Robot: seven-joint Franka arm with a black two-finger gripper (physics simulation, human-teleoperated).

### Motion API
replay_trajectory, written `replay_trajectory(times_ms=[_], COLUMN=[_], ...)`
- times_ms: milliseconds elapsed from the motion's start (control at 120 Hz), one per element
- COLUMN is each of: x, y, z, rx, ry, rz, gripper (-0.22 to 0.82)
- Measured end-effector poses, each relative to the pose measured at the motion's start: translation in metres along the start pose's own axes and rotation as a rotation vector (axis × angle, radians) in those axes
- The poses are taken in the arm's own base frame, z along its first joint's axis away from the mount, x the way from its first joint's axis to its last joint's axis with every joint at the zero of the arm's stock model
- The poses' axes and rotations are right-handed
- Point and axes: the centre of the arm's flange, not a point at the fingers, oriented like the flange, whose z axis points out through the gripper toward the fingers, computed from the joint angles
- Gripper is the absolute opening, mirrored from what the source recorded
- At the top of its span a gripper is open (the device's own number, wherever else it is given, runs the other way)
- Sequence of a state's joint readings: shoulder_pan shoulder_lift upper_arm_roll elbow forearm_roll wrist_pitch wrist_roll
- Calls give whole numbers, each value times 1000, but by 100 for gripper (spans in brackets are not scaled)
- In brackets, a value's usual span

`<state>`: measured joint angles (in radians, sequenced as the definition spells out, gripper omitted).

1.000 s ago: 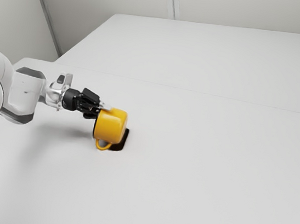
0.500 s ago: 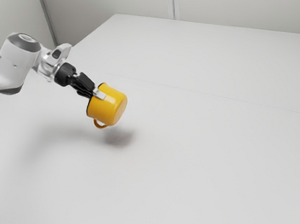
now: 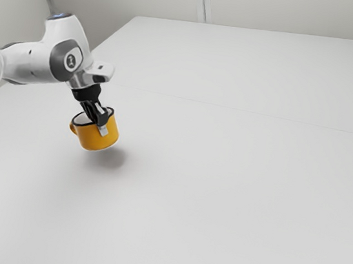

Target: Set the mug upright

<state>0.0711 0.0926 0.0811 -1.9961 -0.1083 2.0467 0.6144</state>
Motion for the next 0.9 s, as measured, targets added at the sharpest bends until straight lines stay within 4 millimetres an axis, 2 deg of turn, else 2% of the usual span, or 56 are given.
replay_trajectory(times_ms=[208, 400, 475, 600, 683, 758, 833, 900], x=[-8, -6, -5, -1, 0, 1, 6, 18], y=[6, 8, 8, 12, 13, 14, 16, 14], z=[44, 72, 78, 80, 76, 62, 28, -10], rx=[56, 72, 69, 61, 60, 65, 74, 80], ry=[14, 27, 32, 49, 62, 87, 131, 163], rz=[-118, -211, -242, -280, -301, -315, -322, -325], gripper=[-17, -13, -6, 21, 34, 42, 47, 51])
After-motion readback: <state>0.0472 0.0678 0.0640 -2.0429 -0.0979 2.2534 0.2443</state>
